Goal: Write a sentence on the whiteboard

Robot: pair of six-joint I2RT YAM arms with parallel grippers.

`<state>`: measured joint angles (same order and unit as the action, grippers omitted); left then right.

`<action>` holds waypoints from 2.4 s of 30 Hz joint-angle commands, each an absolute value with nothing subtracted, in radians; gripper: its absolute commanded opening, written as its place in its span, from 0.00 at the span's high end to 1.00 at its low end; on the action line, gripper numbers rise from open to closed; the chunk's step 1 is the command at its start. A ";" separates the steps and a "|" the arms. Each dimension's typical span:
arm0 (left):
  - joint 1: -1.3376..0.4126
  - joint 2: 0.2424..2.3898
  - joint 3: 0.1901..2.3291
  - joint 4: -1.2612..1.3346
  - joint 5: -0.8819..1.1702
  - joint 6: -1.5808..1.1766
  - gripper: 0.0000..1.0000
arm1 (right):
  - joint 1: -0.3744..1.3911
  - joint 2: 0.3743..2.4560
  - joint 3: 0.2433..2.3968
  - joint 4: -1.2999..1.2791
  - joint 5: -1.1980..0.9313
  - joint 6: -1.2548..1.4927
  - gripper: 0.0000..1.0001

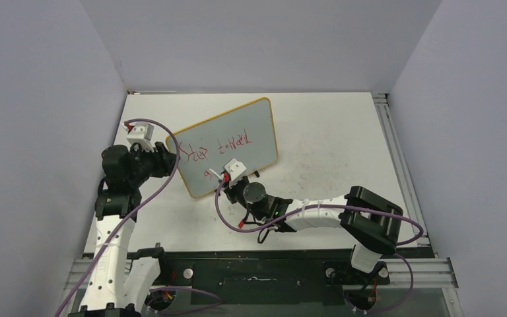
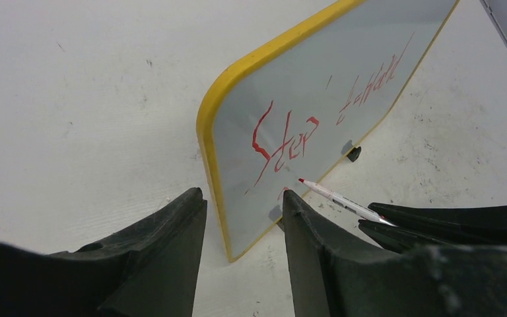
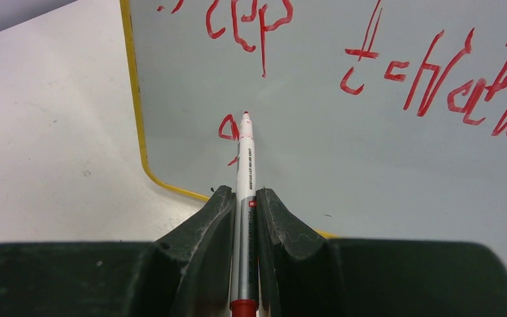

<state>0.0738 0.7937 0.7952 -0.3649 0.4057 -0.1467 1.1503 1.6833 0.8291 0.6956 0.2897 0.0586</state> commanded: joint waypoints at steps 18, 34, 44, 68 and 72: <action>0.178 0.943 0.809 -0.213 0.607 -0.209 0.52 | 1.131 1.708 0.856 0.738 0.261 0.069 0.95; 0.178 0.975 0.805 -0.205 0.621 -0.210 0.63 | 1.129 1.721 0.861 0.737 0.297 0.079 0.95; 0.178 0.972 0.802 -0.210 0.615 -0.209 0.66 | 1.126 1.702 0.831 0.736 0.330 0.094 0.95; 0.179 0.969 0.802 -0.210 0.616 -0.207 0.66 | 1.129 1.733 0.807 0.711 0.318 0.126 0.95; 0.178 0.969 0.802 -0.209 0.617 -0.207 0.67 | 1.129 1.736 0.806 0.710 0.316 0.128 0.95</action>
